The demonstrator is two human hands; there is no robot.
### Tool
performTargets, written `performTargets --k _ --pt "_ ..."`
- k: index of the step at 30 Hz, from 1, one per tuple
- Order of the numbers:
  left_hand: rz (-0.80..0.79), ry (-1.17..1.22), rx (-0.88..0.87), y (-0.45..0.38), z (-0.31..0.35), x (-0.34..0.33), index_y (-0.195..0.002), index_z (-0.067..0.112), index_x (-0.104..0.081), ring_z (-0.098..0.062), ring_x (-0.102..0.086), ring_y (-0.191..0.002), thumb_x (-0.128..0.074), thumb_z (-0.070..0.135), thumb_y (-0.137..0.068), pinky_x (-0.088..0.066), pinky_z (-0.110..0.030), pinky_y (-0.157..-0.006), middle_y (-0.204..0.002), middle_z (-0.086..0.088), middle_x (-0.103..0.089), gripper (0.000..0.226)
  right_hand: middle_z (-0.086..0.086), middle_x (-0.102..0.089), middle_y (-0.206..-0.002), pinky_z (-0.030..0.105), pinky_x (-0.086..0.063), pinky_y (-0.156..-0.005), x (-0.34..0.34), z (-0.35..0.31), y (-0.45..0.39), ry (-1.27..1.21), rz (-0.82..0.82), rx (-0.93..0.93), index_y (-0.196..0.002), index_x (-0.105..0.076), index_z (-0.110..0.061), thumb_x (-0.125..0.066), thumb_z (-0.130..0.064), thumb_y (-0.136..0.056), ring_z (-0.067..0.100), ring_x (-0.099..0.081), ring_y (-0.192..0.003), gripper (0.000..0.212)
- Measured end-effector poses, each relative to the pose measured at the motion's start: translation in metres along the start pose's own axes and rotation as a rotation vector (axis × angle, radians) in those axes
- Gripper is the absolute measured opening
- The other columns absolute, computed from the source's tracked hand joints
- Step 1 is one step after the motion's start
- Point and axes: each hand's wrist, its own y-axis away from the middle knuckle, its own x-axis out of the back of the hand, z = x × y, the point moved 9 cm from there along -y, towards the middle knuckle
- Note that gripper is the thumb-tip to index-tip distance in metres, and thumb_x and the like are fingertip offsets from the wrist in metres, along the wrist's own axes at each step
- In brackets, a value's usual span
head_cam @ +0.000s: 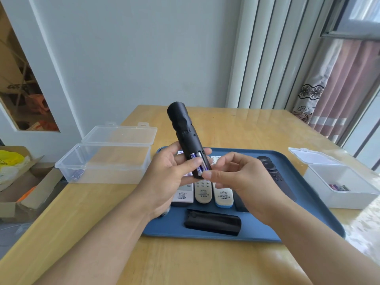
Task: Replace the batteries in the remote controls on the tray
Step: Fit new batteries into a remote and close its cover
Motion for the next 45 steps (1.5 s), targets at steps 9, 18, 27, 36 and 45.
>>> performTargets --k 9,18,27,36,45 --pt "0.033 -0.018 0.038 -0.001 -0.008 0.000 -0.125 0.008 -0.060 -0.030 -0.073 -0.107 -0.058 0.001 -0.098 -0.060 -0.042 -0.087 -0.114 -0.007 -0.076 0.027 0.001 -0.070 -0.066 0.028 -0.052 -0.063 0.008 -0.009 -0.002 0.256 0.069 0.068 -0.075 -0.061 -0.012 -0.088 -0.034 -0.072 0.015 -0.063 -0.063 0.035" --pt "0.239 0.205 0.021 -0.002 -0.010 0.020 -0.121 0.007 -0.060 -0.023 -0.076 -0.099 -0.055 -0.003 -0.099 -0.062 -0.034 -0.081 -0.115 -0.006 -0.076 0.024 -0.015 -0.062 -0.069 0.016 -0.035 -0.053 -0.016 -0.012 0.018 1.190 -0.336 0.067 -0.091 -0.073 -0.046 -0.077 -0.075 -0.061 -0.006 -0.052 -0.065 0.042" --pt "0.241 0.228 -0.005 -0.001 -0.004 0.018 -0.113 0.006 -0.063 -0.024 -0.076 -0.095 -0.059 -0.001 -0.098 -0.061 -0.034 -0.078 -0.112 -0.008 -0.076 0.017 -0.015 -0.063 -0.078 0.021 -0.037 -0.061 -0.035 -0.010 0.031 1.417 -0.391 0.127 -0.120 -0.065 -0.051 -0.063 -0.078 -0.072 0.004 -0.055 -0.081 0.055" --pt "0.227 0.464 0.082 -0.002 -0.009 0.016 -0.128 0.003 -0.054 -0.038 -0.072 -0.104 -0.038 0.018 -0.106 -0.058 -0.048 -0.089 -0.119 -0.019 -0.073 0.031 -0.013 -0.063 -0.082 0.025 -0.042 -0.068 -0.037 -0.007 0.030 1.417 -0.344 0.169 -0.117 -0.065 -0.050 -0.063 -0.077 -0.074 0.010 -0.056 -0.087 0.051" --pt "0.223 0.452 0.088 0.001 -0.007 0.016 -0.113 0.007 -0.058 -0.031 -0.073 -0.095 -0.034 0.020 -0.102 -0.061 -0.036 -0.074 -0.123 -0.018 -0.071 0.030 -0.008 -0.045 -0.049 0.025 -0.031 -0.050 -0.002 -0.048 0.021 0.818 -0.119 0.247 -0.086 -0.073 -0.048 -0.084 -0.052 -0.068 0.007 -0.037 -0.045 0.022"
